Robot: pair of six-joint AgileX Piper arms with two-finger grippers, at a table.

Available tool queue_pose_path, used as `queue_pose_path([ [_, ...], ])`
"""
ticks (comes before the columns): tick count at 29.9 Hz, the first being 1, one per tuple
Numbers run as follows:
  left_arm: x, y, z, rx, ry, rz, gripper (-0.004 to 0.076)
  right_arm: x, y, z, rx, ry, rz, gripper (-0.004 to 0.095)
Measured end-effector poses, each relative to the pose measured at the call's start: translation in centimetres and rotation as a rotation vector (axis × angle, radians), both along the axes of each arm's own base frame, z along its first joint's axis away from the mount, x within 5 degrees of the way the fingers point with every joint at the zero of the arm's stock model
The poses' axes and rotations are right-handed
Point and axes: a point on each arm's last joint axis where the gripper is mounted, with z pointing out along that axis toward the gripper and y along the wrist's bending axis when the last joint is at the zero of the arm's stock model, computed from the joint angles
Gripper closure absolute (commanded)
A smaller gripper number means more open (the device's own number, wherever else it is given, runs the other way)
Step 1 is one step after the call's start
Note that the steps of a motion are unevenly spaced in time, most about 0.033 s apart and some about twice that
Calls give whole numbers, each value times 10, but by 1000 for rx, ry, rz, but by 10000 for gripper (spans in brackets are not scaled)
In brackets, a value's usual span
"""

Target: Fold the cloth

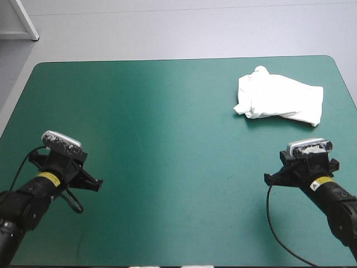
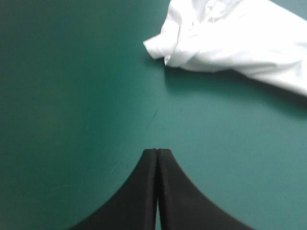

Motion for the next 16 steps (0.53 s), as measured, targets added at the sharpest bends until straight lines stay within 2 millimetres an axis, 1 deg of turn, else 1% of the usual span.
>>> queue_pose_path([
  [2, -15, 2, -18, -23, 6, -1, 705, -11, -2, -15, -4, 16, -1, 925],
  [5, -36, 5, -34, -45, 11, -1, 705, -25, -4, -34, 9, 41, -2, 925],
  [8, -51, 8, -45, -60, 13, 2, 705, -37, -5, -48, 48, 56, -8, 925],
  [12, -67, 10, -53, -123, 4, 19, 705, -46, -6, -47, 55, 10, 0, 925],
  [16, -74, 11, -56, -145, -8, 22, 705, -48, -6, -46, 54, -6, 2, 925],
])
